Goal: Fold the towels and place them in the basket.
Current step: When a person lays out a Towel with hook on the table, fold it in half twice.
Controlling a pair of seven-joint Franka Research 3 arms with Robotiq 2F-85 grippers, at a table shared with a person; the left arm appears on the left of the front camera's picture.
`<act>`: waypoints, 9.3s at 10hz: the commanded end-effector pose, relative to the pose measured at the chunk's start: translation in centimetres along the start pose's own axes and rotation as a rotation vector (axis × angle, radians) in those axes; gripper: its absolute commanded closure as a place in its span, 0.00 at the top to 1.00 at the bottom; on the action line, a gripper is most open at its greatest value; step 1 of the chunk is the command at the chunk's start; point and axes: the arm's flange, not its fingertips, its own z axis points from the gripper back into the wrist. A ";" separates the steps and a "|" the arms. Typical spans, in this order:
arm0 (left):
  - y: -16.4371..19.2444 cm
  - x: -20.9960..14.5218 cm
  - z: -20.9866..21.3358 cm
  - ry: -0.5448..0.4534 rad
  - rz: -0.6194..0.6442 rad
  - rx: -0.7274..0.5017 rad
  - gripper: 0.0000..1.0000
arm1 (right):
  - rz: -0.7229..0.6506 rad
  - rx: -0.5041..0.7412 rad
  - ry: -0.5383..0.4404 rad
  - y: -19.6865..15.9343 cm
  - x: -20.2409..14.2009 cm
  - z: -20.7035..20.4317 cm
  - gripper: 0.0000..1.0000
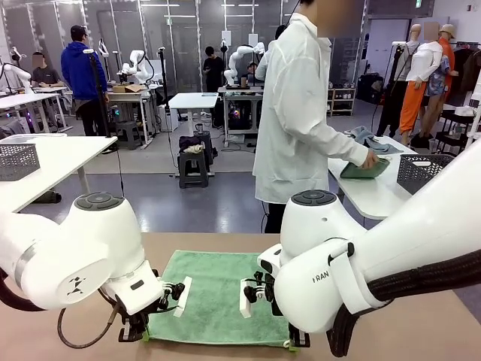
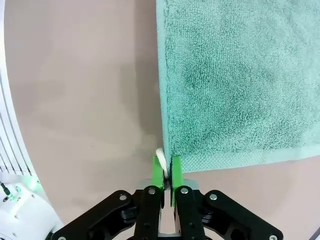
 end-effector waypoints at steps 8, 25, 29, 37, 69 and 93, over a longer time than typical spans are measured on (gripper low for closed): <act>6.4 0.2 7.6 0.076 0.012 0.190 0.04 | 0.059 -0.118 -0.005 -7.6 0.0 7.6 0.08; 19.4 -1.7 8.3 0.018 0.000 0.241 0.04 | 0.094 -0.181 -0.070 -20.2 0.4 9.1 0.08; 24.1 -2.4 6.2 -0.030 -0.012 0.227 0.04 | 0.071 -0.191 -0.056 -24.3 0.1 6.9 0.08; 26.8 -4.2 2.0 -0.071 0.036 0.183 0.04 | 0.032 -0.155 -0.053 -27.5 -0.2 2.4 0.08; 16.4 -17.2 20.2 -0.583 0.008 0.102 1.00 | -1.618 0.111 -0.840 -14.3 -12.7 16.1 1.00; 18.1 -22.0 16.3 -0.999 0.060 0.020 1.00 | -1.617 0.187 -0.327 -19.8 -3.8 5.3 1.00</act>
